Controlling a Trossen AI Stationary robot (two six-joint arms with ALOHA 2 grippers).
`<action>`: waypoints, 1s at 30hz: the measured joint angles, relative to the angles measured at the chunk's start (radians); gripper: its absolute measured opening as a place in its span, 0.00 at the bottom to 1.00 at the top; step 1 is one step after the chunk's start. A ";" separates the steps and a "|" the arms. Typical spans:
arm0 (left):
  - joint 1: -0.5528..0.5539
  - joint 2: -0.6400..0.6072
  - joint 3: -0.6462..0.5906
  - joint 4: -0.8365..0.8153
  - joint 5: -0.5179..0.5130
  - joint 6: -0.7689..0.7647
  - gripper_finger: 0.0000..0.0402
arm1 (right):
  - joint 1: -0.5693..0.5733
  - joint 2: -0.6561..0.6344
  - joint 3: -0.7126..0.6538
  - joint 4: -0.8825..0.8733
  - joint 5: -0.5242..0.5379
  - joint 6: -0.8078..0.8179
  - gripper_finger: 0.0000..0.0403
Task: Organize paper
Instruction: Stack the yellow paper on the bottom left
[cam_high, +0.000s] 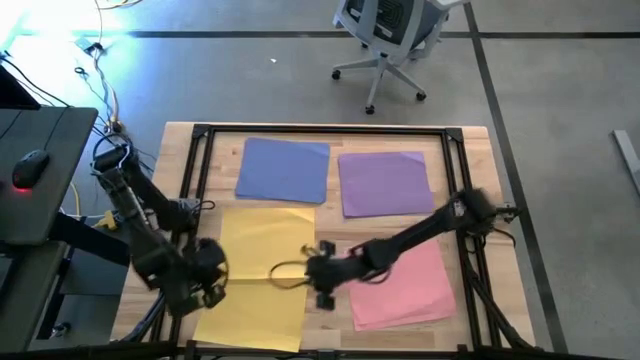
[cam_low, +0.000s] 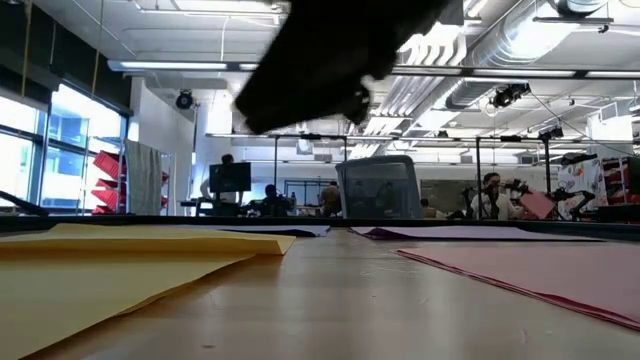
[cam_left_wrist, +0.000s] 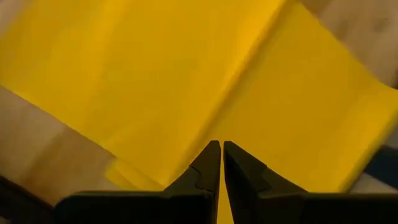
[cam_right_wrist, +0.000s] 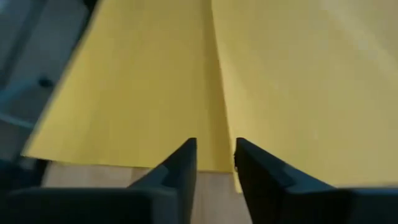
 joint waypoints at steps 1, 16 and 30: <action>-0.028 0.000 0.000 0.030 -0.013 -0.011 0.00 | 0.003 0.044 0.063 -0.038 0.015 -0.004 0.32; -0.151 0.255 0.000 0.415 -0.157 0.008 0.00 | -0.023 0.419 0.526 -0.188 0.152 -0.148 0.43; -0.129 0.521 0.000 0.506 -0.127 -0.017 0.00 | -0.087 0.421 0.519 -0.218 0.125 -0.164 0.26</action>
